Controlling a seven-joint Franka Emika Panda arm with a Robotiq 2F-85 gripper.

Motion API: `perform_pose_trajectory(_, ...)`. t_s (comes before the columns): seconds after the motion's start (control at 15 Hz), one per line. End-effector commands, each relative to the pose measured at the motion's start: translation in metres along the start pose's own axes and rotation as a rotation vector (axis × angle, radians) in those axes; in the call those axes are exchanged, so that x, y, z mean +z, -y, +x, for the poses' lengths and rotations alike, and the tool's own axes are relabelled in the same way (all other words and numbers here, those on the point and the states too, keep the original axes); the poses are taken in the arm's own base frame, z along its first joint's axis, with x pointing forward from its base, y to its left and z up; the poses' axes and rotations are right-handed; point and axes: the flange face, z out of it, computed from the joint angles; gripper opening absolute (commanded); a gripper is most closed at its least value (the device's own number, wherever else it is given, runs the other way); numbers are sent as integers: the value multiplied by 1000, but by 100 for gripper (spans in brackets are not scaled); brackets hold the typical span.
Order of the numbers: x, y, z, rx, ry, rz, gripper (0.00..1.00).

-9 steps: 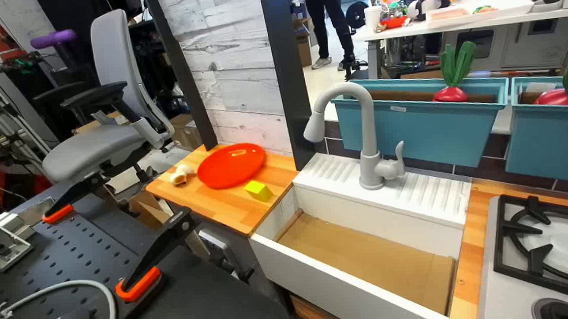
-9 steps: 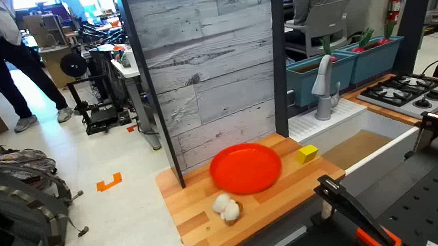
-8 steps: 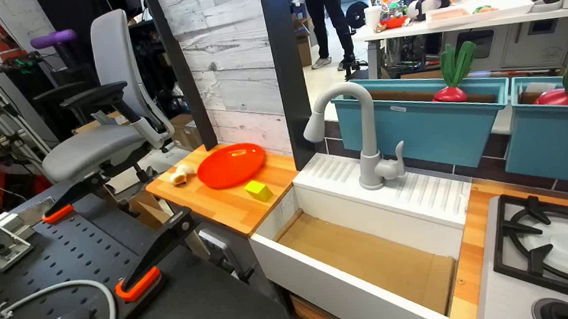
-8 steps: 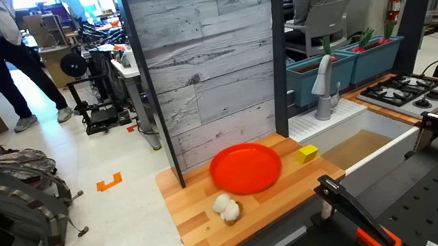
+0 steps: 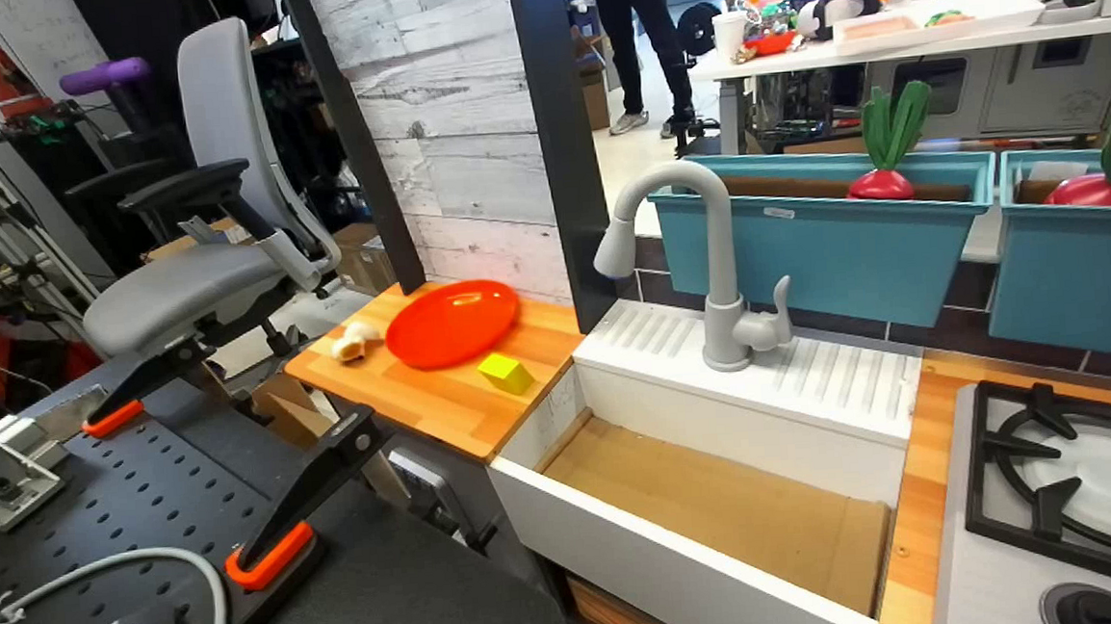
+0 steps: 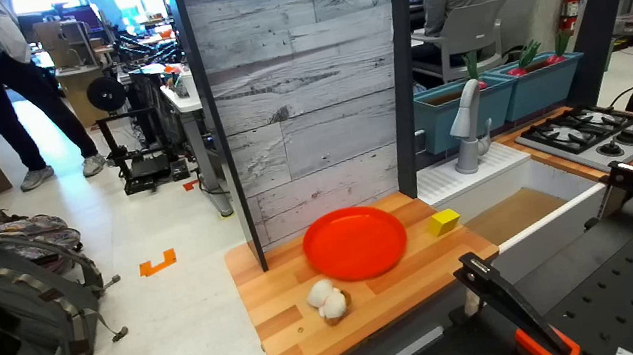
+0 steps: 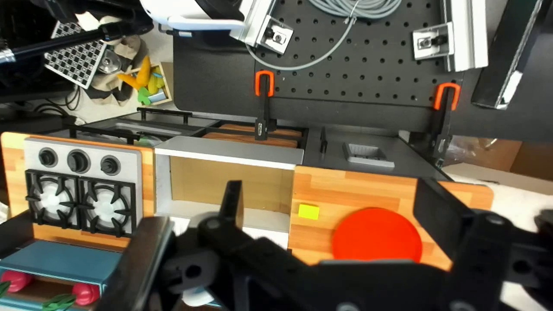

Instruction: Put the yellow block on the plate

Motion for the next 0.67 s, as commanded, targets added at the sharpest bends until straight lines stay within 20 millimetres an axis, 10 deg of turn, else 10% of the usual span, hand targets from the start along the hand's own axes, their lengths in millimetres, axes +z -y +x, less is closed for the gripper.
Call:
perform_pose_trajectory(0.0,42,-20,39,69,-3,49,100)
perform_pose_trajectory(0.6,210,-52,131,309,-16,139,100)
